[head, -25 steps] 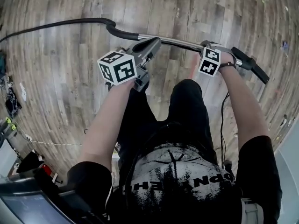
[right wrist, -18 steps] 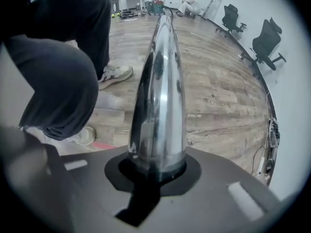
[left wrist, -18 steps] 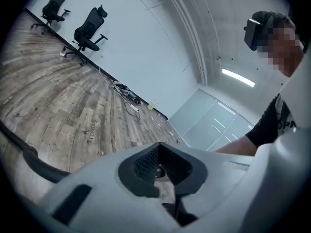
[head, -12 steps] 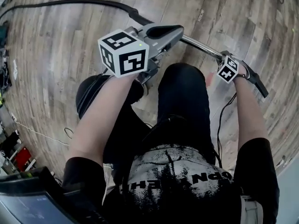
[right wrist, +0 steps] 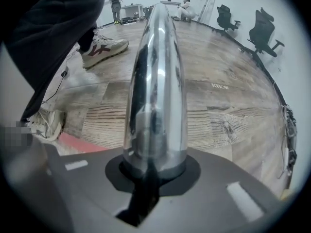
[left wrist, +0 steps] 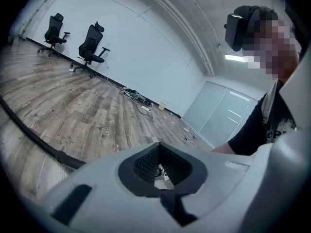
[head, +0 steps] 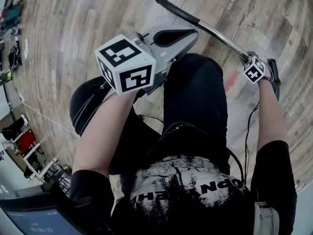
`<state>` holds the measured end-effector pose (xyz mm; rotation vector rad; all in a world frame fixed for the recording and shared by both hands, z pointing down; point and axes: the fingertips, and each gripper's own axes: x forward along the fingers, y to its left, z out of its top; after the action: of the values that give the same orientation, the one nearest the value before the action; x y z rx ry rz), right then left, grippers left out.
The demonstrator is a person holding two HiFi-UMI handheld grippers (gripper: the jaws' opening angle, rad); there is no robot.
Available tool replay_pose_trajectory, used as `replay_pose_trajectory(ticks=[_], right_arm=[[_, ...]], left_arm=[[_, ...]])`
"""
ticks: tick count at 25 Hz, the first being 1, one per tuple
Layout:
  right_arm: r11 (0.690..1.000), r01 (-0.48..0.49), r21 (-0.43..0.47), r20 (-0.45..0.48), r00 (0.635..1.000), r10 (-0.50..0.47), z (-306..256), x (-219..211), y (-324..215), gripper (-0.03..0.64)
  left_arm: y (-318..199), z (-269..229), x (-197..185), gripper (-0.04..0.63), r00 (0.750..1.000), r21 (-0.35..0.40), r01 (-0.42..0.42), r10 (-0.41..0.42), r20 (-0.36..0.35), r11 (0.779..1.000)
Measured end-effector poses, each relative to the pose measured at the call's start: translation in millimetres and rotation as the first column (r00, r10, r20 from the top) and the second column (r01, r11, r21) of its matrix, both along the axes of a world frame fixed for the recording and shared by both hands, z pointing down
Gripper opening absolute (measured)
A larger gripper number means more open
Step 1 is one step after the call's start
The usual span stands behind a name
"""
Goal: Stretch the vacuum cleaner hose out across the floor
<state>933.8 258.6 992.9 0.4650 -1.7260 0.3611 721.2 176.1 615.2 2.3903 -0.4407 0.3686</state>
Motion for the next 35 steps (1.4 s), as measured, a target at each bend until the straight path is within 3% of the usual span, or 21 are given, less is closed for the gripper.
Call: replay_pose_trajectory(ticks=[6,8,10,14,17,24,29,35], right_arm=[[0.997,0.019,-0.070,0.000,1.000,-0.019,6,3,0,0.058],[0.982,-0.014,-0.190,0.009,1.000,0.016,19,2,18,0.097],[0.950,-0.060,-0.308,-0.028,0.998,0.054,36,7,38,0.184],[0.982,0.033,-0.185,-0.122,0.991,-0.057,43,15,19,0.179],[0.984,0.048,-0.172,-0.138,0.988,-0.073,42,15,20,0.187],[0.984,-0.040,-0.176,-0.163,0.987,0.011,33,32,26,0.213],[0.986,-0.066,-0.153,-0.156,0.987,0.042,17,32,25,0.178],[0.983,-0.137,-0.124,-0.160,0.980,0.117,0,37,26,0.080]], left_arm=[[-8,-19,5,0.000,0.999,-0.002,0.006,-0.006,-0.042,1.000],[-6,-16,4,0.000,0.999,-0.009,0.001,-0.002,-0.043,1.000],[-7,-15,3,0.000,0.998,-0.025,0.008,-0.009,-0.060,1.000],[-9,-17,3,0.001,0.997,-0.018,0.015,-0.016,-0.078,1.000],[-7,-17,4,0.001,0.997,-0.016,0.006,-0.007,-0.073,1.000],[-6,-25,8,0.001,0.996,-0.002,-0.009,0.009,-0.093,1.000],[-5,-23,6,0.001,0.996,0.005,-0.020,0.021,-0.089,1.000],[-16,-22,4,0.001,0.993,0.036,-0.038,0.042,-0.107,0.999]])
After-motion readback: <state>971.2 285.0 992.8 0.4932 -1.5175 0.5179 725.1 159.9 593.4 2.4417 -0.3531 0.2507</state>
